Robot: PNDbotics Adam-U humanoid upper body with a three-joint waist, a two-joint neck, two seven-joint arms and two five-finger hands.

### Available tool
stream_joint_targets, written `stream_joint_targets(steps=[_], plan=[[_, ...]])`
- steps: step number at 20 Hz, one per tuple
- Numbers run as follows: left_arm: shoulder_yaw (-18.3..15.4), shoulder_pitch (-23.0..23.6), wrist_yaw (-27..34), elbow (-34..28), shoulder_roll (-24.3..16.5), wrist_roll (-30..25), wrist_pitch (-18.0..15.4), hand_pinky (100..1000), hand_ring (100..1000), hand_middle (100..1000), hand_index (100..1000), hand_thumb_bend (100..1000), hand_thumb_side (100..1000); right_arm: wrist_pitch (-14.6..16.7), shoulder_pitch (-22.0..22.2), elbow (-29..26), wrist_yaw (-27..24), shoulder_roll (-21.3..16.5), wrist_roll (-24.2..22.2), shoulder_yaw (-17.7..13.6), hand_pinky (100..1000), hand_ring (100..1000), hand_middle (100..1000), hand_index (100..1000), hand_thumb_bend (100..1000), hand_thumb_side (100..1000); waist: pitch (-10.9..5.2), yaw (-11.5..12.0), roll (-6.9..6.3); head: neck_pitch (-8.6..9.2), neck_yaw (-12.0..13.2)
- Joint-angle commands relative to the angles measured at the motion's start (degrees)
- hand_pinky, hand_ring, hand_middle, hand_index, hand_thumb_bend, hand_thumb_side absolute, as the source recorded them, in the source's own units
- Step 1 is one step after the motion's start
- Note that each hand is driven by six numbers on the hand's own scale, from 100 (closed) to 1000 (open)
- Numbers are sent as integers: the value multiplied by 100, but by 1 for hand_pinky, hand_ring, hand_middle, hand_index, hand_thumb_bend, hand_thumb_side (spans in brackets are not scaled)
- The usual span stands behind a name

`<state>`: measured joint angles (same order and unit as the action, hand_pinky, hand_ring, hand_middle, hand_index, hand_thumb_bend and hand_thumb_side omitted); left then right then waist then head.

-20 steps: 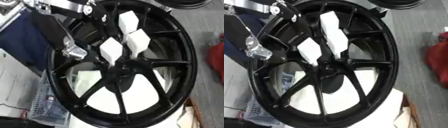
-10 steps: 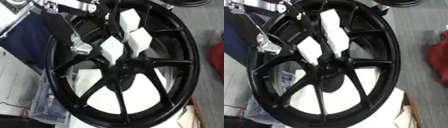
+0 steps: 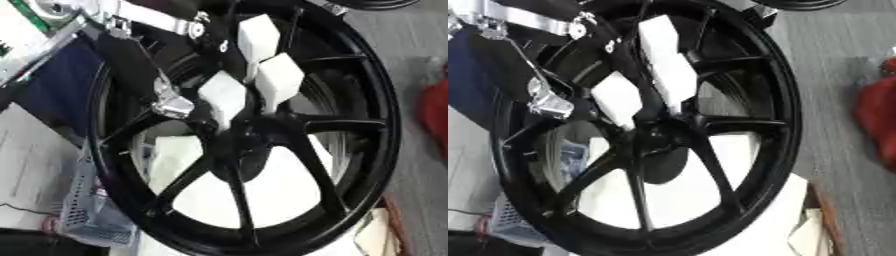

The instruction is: Pull the pin out of the wheel hub.

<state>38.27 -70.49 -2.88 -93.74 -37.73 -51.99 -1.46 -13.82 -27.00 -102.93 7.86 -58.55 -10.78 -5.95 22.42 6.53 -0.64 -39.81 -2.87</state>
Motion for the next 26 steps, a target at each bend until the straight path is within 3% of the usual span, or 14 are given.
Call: stream_joint_targets(steps=[1, 10, 14, 17, 21, 26], plan=[[-7, -86, -36, 42, -4, 2, -75, 842, 797, 823, 898, 273, 502, 12, -77, -15, -33, -113, 27, -40, 854, 732, 703, 786, 100, 499, -100, -32, 16, 80, 42], [27, -51, -211, 205, 88, 2, -305, 831, 785, 788, 889, 233, 461, 9, -72, -11, -53, -82, 36, -36, 854, 732, 703, 786, 100, 500, -88, -93, 42, 103, 108], [62, -31, -249, 259, 112, 2, -361, 809, 760, 746, 880, 173, 425, 9, -65, -1, -60, -68, 50, -35, 854, 731, 703, 786, 100, 503, -86, -105, 48, 107, 113], [75, -44, -217, 275, 138, 2, -361, 788, 702, 660, 838, 100, 386, 7, -63, 28, -76, -56, 68, -36, 854, 731, 703, 786, 100, 507, -90, -101, 51, 106, 111], [98, -46, -214, 270, 139, 2, -339, 762, 631, 584, 801, 100, 297, 21, -63, 35, -101, -44, 94, -30, 854, 731, 703, 786, 100, 508, -90, -99, 52, 119, 117], [-51, -44, -170, 286, 168, 2, -297, 738, 546, 441, 635, 100, 336, 10, -49, 42, -97, -37, 108, -29, 854, 731, 703, 786, 100, 510, -96, -101, 62, 106, 112]])
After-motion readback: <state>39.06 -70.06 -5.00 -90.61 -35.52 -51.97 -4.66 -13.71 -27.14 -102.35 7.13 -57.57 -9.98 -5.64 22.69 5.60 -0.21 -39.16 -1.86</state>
